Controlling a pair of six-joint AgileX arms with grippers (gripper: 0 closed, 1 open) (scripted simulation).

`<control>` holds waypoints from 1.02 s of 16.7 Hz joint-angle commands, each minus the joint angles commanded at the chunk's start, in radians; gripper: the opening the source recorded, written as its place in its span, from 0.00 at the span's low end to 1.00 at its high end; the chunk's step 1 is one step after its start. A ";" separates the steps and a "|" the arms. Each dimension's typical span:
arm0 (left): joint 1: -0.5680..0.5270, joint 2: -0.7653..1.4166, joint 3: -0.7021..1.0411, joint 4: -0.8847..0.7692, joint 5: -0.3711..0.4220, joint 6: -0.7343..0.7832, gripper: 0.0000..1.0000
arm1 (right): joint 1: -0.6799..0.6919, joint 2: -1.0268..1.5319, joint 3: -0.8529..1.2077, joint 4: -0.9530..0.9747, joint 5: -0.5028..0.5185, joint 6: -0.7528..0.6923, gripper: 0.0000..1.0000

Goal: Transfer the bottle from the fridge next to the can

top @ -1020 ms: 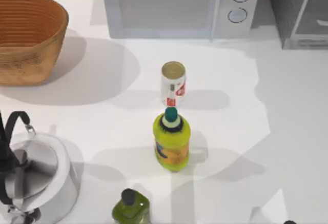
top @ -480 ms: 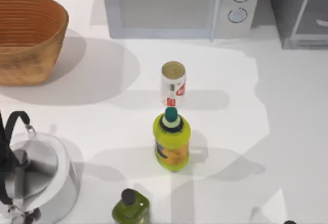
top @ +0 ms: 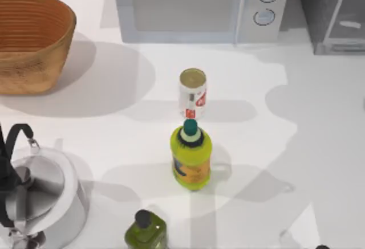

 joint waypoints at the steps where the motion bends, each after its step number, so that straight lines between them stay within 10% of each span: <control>1: 0.000 0.000 0.000 0.000 0.000 0.000 1.00 | 0.000 -0.016 0.007 -0.022 0.000 -0.001 0.00; 9: 0.000 0.000 0.000 0.000 0.000 0.000 1.00 | -0.006 -0.058 -0.027 -0.025 -0.008 0.001 0.00; 17: 0.000 0.000 0.000 0.000 0.000 0.000 1.00 | -0.063 -0.346 -0.489 0.113 -0.073 0.003 0.00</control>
